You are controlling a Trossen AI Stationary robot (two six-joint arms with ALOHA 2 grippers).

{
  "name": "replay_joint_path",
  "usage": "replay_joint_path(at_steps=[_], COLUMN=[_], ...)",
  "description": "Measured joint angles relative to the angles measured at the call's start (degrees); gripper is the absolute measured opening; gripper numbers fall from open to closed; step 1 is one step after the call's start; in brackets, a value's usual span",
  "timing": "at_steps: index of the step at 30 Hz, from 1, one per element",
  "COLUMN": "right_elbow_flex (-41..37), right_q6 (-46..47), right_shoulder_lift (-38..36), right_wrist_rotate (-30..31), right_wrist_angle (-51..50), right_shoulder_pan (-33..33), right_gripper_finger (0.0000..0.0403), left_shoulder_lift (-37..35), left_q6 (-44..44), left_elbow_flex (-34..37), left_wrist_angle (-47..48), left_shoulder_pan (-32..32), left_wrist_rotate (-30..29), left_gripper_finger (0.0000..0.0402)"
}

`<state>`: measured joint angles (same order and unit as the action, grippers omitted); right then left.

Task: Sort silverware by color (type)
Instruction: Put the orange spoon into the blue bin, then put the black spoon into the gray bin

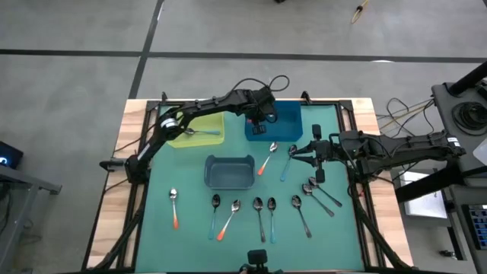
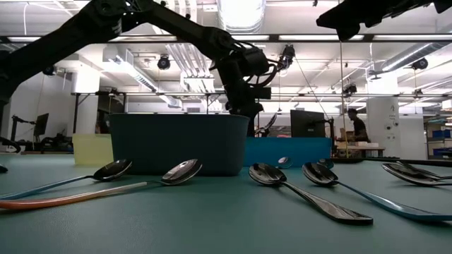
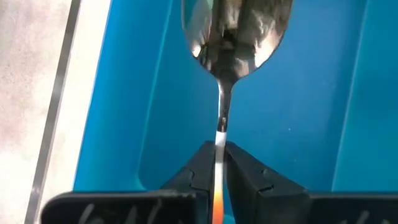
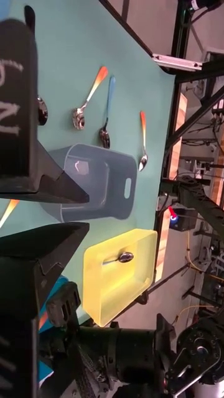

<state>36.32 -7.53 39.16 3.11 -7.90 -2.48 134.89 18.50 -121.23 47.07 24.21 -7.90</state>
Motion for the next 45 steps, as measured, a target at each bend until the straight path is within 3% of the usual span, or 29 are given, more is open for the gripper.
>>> replay_joint_path(at_steps=[16, 20, 27, 45], right_elbow_flex=[0.00, 0.00, 0.00, -0.07], right_q6=[-0.01, 0.45, 1.52, 9.61], right_shoulder_lift=[0.00, 0.00, -0.02, 0.75], right_wrist_rotate=[1.81, 4.87, 5.05, 6.14], right_wrist_angle=[-0.39, -0.95, -0.99, -1.02], right_shoulder_pan=[0.00, 0.02, 0.00, 0.02], right_gripper_finger=[0.0052, 0.0052, 0.0052, 0.0052], left_shoulder_lift=[-0.76, -1.61, -4.50, -11.41], left_q6=[-0.13, -0.13, -0.69, -2.96], left_elbow_flex=[0.00, 0.00, 0.01, 2.15], left_wrist_angle=[-0.26, 0.97, 3.12, 8.55], left_shoulder_pan=[-1.59, -3.24, -4.96, -8.18], left_wrist_rotate=[0.00, 0.00, 0.11, 7.43], left_gripper_finger=[0.0029, 0.0021, 0.0002, 0.0000])
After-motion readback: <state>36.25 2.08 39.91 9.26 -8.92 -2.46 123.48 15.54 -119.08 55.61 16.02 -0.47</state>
